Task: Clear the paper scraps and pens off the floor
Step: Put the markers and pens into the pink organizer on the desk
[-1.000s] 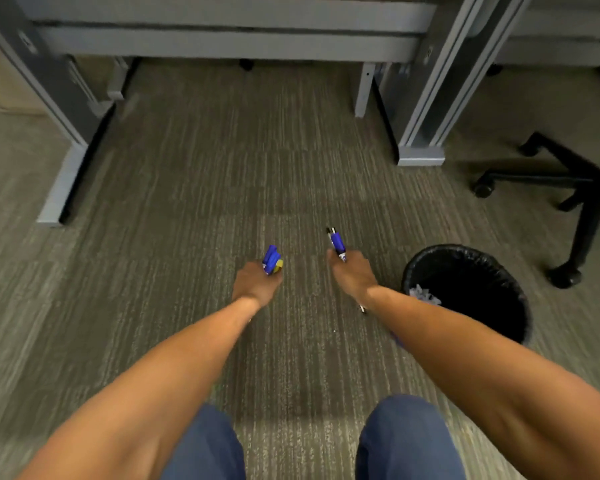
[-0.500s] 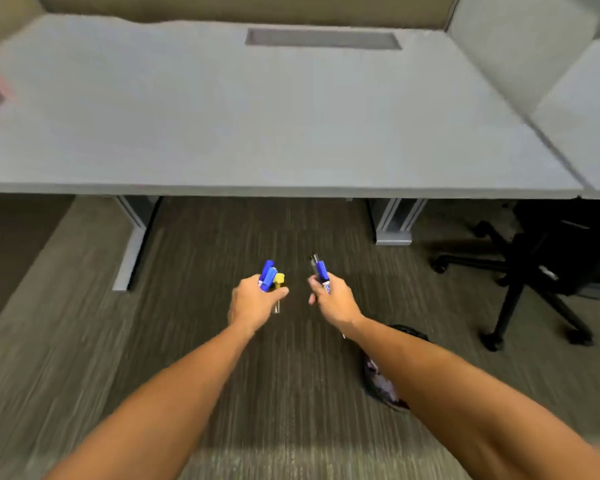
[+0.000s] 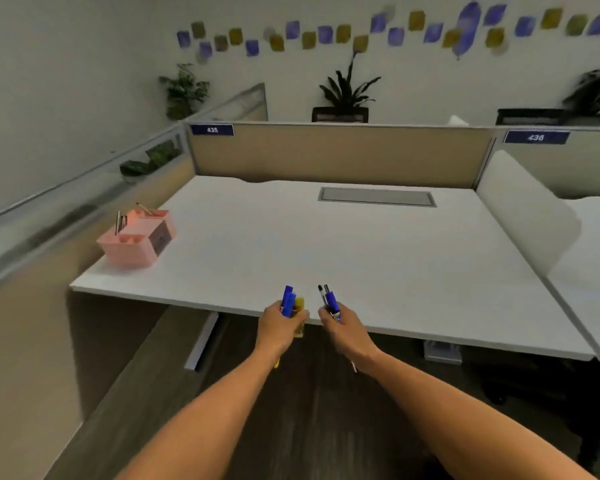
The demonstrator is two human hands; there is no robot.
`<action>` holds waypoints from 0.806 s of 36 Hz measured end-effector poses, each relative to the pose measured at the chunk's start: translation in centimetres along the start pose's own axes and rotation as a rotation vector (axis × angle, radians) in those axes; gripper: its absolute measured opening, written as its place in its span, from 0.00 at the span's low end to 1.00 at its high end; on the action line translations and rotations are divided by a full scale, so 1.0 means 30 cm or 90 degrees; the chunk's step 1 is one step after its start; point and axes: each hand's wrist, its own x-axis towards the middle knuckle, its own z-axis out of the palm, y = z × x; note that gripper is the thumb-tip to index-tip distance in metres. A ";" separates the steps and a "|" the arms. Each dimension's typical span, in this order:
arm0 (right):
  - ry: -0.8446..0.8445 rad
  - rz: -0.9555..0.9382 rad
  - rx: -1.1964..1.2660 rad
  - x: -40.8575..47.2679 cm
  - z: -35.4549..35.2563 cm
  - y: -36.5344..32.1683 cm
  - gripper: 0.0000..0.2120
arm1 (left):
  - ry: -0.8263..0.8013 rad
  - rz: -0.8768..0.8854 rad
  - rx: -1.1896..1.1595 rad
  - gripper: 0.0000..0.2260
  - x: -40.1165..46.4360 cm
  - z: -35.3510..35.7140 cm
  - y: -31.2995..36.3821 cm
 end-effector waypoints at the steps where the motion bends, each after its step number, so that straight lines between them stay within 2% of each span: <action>1: -0.003 0.001 0.003 0.022 0.017 -0.027 0.12 | 0.011 0.006 -0.007 0.11 0.018 -0.028 0.012; 7: -0.030 -0.024 -0.013 0.192 0.166 -0.188 0.12 | 0.067 0.028 -0.036 0.15 0.182 -0.214 0.036; 13: -0.061 -0.067 -0.006 0.384 0.390 -0.360 0.12 | 0.083 0.036 -0.073 0.13 0.391 -0.462 0.021; 17: -0.072 -0.050 0.012 0.511 0.553 -0.452 0.13 | 0.111 0.021 -0.075 0.16 0.533 -0.633 0.003; 24: -0.120 -0.027 0.040 0.728 0.791 -0.552 0.11 | 0.196 -0.021 -0.108 0.13 0.773 -0.896 -0.079; 29: -0.180 -0.028 0.047 0.895 0.925 -0.609 0.09 | 0.289 -0.072 -0.166 0.18 0.919 -1.038 -0.128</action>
